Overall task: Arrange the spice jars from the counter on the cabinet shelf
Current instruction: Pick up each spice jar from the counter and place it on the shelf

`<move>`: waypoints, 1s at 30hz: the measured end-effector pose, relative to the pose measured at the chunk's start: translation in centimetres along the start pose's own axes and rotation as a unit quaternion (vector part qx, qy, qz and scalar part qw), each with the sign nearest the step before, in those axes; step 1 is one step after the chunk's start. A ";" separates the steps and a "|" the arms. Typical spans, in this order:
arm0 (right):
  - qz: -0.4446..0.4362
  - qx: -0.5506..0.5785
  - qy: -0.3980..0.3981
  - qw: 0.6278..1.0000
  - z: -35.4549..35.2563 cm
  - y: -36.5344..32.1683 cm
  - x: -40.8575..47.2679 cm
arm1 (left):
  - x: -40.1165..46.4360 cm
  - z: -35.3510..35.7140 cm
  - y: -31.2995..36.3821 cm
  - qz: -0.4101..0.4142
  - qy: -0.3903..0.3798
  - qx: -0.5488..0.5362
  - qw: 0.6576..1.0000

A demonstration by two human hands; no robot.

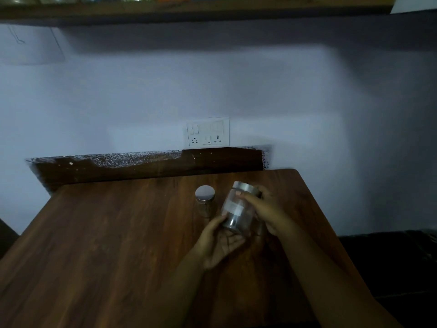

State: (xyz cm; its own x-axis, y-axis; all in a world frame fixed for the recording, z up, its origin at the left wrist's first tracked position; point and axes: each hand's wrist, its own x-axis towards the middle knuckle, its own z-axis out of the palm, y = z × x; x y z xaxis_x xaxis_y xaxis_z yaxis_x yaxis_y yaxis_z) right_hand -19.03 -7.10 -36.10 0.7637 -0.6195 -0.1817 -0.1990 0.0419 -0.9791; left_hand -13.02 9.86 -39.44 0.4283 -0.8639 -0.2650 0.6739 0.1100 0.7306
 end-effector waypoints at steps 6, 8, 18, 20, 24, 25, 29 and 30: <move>0.019 -0.014 0.041 0.999 0.2 -0.8 0.2 | 0.3 1.7 -0.4 0.102 0.079 0.232 0.964; 0.027 0.045 0.023 0.998 0.2 -1.1 0.0 | 0.1 1.5 0.2 0.065 0.059 0.144 0.986; 0.016 0.173 -0.039 0.984 0.7 -2.6 -0.8 | -0.2 2.6 0.9 0.209 0.072 0.333 0.917; 0.025 0.218 -0.056 0.974 0.9 -2.6 -0.9 | -0.3 2.8 1.6 0.188 0.029 0.288 0.938; 0.066 0.308 -0.110 0.943 0.7 -3.2 -1.2 | -0.2 2.9 3.0 0.139 -0.037 0.182 0.973; 0.070 0.323 -0.127 0.935 0.5 -3.4 -1.2 | -0.3 3.0 3.2 0.146 -0.040 0.174 0.973; 0.044 0.348 -0.140 0.926 -0.1 -4.0 -1.2 | -0.7 3.2 3.8 0.157 -0.028 0.127 0.979; 0.034 0.345 -0.139 0.928 -0.1 -4.0 -1.2 | -0.7 3.2 3.9 0.160 -0.026 0.123 0.979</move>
State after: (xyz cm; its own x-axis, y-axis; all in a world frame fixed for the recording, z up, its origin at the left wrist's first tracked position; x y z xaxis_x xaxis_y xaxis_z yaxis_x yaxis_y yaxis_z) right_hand -19.22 -6.64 -31.96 0.9114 -0.3753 -0.1689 0.1139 0.6243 -0.7729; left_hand -12.62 9.36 -34.37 0.5585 -0.8289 0.0300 0.3423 0.2633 0.9019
